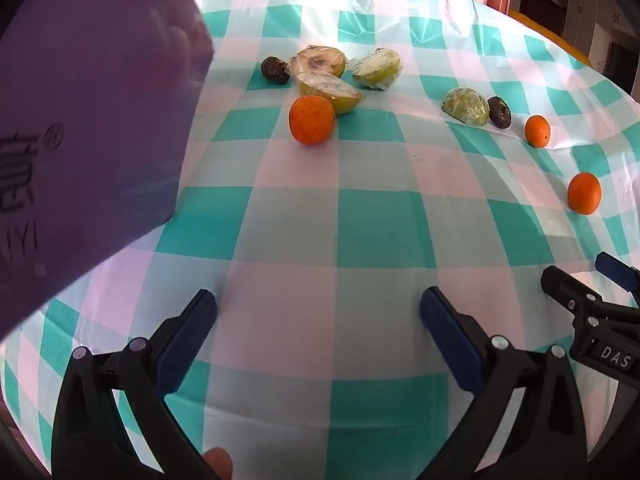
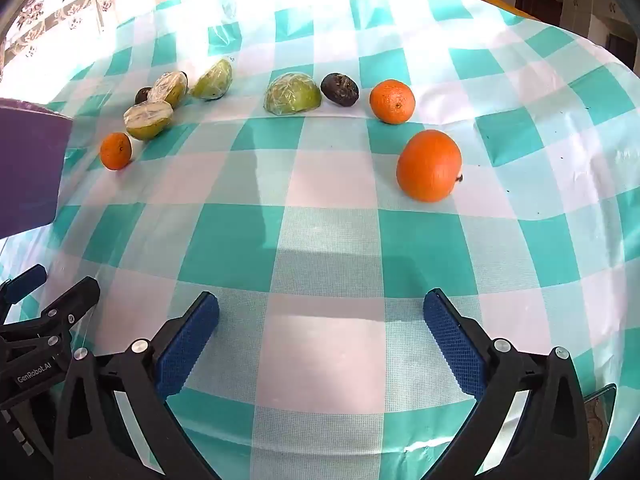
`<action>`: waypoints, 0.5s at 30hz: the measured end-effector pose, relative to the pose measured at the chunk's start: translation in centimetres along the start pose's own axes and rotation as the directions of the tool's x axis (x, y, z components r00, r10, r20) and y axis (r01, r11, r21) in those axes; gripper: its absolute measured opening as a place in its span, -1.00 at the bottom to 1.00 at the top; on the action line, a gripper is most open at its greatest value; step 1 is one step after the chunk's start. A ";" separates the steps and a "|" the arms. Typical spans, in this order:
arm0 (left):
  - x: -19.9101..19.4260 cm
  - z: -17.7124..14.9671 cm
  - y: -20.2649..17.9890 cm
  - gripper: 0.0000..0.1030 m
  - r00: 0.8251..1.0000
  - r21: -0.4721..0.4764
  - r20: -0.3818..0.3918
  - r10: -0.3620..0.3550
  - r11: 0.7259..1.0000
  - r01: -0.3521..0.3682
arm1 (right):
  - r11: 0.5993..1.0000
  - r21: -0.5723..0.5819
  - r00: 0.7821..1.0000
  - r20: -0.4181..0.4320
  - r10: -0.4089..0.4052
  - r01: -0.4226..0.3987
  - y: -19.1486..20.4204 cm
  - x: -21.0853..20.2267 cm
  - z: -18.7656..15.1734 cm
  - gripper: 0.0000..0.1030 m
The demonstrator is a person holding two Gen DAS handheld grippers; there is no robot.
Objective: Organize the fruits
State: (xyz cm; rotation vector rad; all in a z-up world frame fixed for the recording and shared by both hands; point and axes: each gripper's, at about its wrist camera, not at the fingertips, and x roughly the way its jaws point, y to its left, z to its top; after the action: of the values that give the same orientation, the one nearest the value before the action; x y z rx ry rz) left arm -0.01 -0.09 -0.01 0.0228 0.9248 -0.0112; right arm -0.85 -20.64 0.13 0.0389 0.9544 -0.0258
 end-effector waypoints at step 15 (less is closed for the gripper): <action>0.1 0.0 0.3 0.97 1.000 -0.006 0.007 -0.007 1.000 0.007 | 1.000 -0.008 1.000 0.017 -0.010 0.010 0.2 -0.1 -0.1 0.92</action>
State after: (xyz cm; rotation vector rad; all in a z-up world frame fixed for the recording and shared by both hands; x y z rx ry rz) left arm 0.05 0.20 -0.03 0.0141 0.9177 -0.0147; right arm -0.97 -20.48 0.19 0.0267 0.9382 -0.0311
